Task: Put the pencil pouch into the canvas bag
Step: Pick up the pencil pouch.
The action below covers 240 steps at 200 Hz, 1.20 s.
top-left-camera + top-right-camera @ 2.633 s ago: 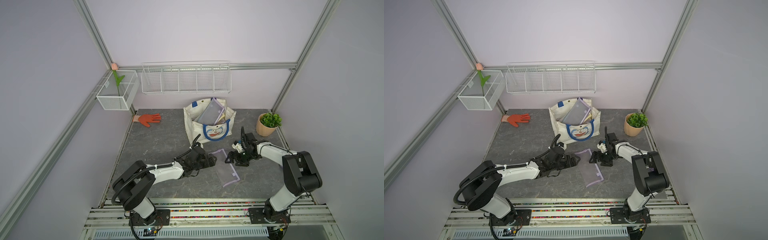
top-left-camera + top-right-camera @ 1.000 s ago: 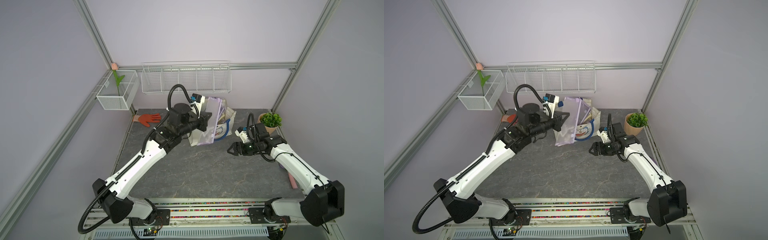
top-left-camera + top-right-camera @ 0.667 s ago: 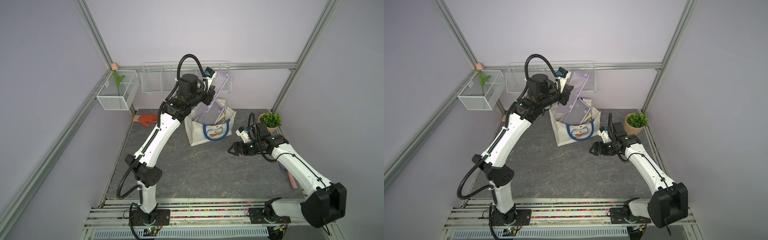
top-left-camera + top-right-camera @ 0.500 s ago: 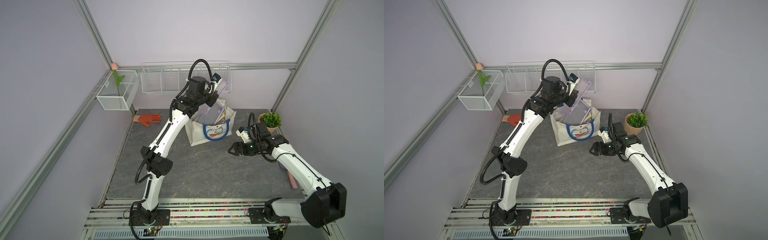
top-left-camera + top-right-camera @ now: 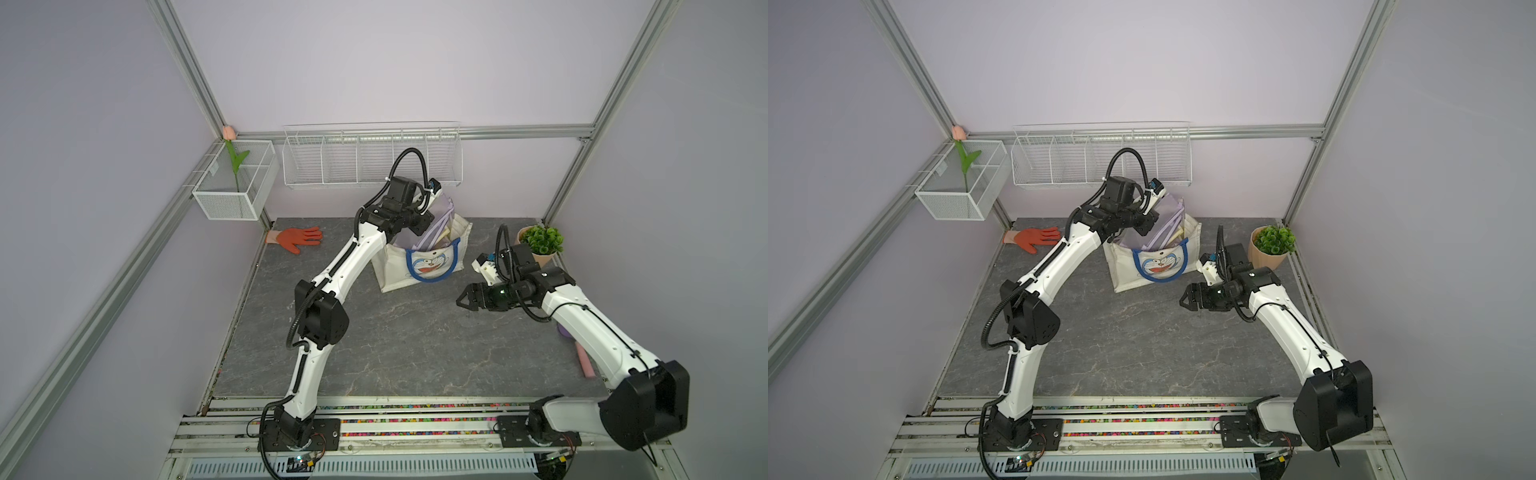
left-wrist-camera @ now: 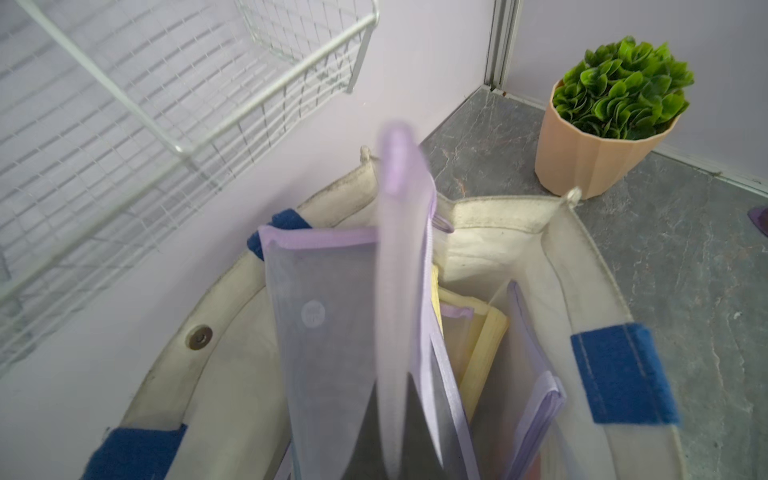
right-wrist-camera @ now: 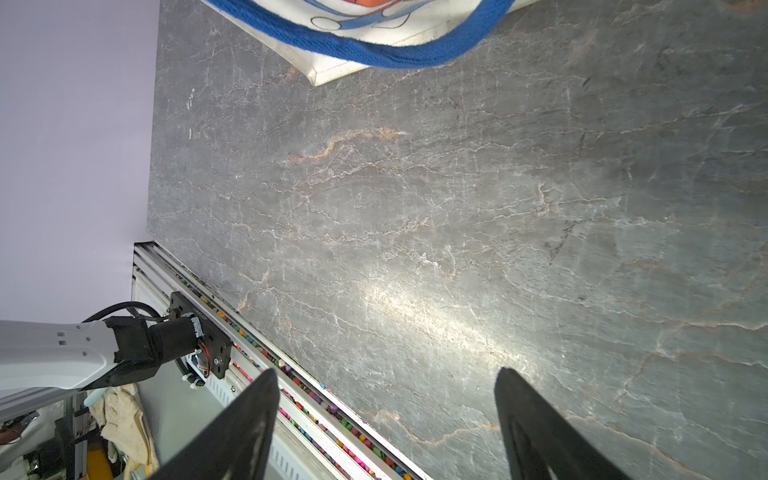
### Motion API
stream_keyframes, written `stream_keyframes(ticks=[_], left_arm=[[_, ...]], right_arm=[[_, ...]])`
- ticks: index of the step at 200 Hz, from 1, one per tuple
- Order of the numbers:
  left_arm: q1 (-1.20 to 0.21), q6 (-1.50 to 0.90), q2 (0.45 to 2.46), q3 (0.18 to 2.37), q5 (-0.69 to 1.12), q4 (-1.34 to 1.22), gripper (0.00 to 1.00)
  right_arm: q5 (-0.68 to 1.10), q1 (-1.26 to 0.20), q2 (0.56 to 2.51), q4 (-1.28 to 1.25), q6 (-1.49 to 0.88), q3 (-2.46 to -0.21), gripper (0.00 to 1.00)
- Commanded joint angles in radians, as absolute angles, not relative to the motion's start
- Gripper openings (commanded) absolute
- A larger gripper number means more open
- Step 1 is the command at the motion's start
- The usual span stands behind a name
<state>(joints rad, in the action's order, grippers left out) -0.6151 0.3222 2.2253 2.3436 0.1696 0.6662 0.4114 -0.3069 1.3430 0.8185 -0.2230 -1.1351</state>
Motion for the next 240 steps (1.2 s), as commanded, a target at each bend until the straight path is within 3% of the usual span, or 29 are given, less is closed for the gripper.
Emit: stream_keyframes(ticks=[1,100,140,197,240], left_arm=[[-0.596,0.305,2.233,2.339,0.214,0.641,0.0],[-0.569,0.214,2.355,2.416,0.308,0.616,0.0],[-0.569,0.203,2.356,2.416,0.259,0.618,0.0],[-0.569,0.217,2.252,2.347,0.129,0.591,0.25],[-0.569,0.208,2.234,2.3,0.073,0.563,0.27]], right_arm=[[0.414,-0.301,1.352,0.822,-0.202,-1.158,0.83],[0.411,-0.299,1.353,0.828,-0.196,-1.165,0.83],[0.413,-0.299,1.353,0.825,-0.196,-1.163,0.83],[0.412,-0.299,1.35,0.821,-0.195,-1.159,0.83],[0.416,-0.298,1.349,0.816,-0.197,-1.156,0.82]])
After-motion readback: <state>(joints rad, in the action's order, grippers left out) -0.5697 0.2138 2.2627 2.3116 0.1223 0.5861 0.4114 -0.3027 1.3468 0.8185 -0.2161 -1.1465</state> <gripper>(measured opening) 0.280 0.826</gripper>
